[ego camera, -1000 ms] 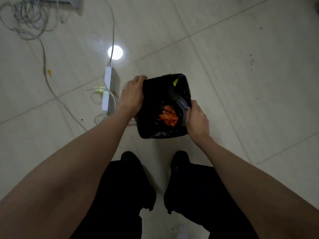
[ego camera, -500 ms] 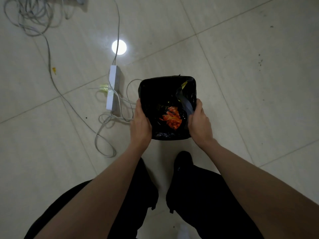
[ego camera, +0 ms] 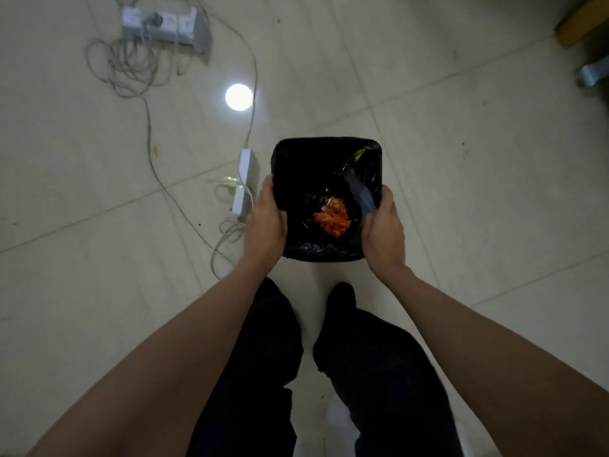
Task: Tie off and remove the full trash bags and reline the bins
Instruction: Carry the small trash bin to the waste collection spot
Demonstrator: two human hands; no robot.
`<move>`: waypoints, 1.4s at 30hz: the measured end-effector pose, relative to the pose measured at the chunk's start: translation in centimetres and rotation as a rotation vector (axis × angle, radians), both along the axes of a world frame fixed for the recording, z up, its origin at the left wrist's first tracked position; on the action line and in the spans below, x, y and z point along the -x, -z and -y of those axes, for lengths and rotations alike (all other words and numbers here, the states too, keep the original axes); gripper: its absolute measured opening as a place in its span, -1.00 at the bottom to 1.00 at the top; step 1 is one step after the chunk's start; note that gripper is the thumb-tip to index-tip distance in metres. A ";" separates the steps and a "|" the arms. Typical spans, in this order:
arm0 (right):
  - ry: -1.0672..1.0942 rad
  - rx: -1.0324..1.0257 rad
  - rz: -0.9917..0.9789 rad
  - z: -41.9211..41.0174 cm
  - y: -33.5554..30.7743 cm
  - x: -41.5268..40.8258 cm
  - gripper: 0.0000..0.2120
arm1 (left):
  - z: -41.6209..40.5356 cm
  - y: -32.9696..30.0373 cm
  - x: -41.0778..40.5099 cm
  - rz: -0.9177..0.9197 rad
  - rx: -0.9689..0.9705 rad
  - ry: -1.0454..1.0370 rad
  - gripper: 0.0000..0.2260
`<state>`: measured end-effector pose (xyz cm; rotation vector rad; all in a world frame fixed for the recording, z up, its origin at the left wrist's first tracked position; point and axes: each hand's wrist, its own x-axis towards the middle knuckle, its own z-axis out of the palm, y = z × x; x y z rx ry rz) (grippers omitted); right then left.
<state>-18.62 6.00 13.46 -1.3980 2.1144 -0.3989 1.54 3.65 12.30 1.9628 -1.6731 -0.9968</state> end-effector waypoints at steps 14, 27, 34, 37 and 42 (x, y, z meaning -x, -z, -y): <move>-0.146 0.246 -0.065 14.6 -40.1 -6.9 -0.62 | 11.3 -41.5 -7.6 0.070 0.256 -0.043 -0.55; -0.197 0.416 -0.007 22.1 -59.1 -13.6 -0.68 | 17.0 -60.9 -15.1 0.180 0.327 -0.102 -0.66; -0.201 0.452 -0.020 25.8 -64.3 -13.9 -0.66 | 20.9 -67.2 -15.6 0.268 0.356 -0.087 -0.62; -0.192 0.493 -0.029 28.3 -65.5 -13.1 -0.63 | 23.2 -68.5 -14.7 0.292 0.359 -0.092 -0.63; -0.232 0.511 -0.038 34.7 -66.1 -10.7 -0.61 | 28.9 -68.6 -12.3 0.305 0.363 -0.126 -0.66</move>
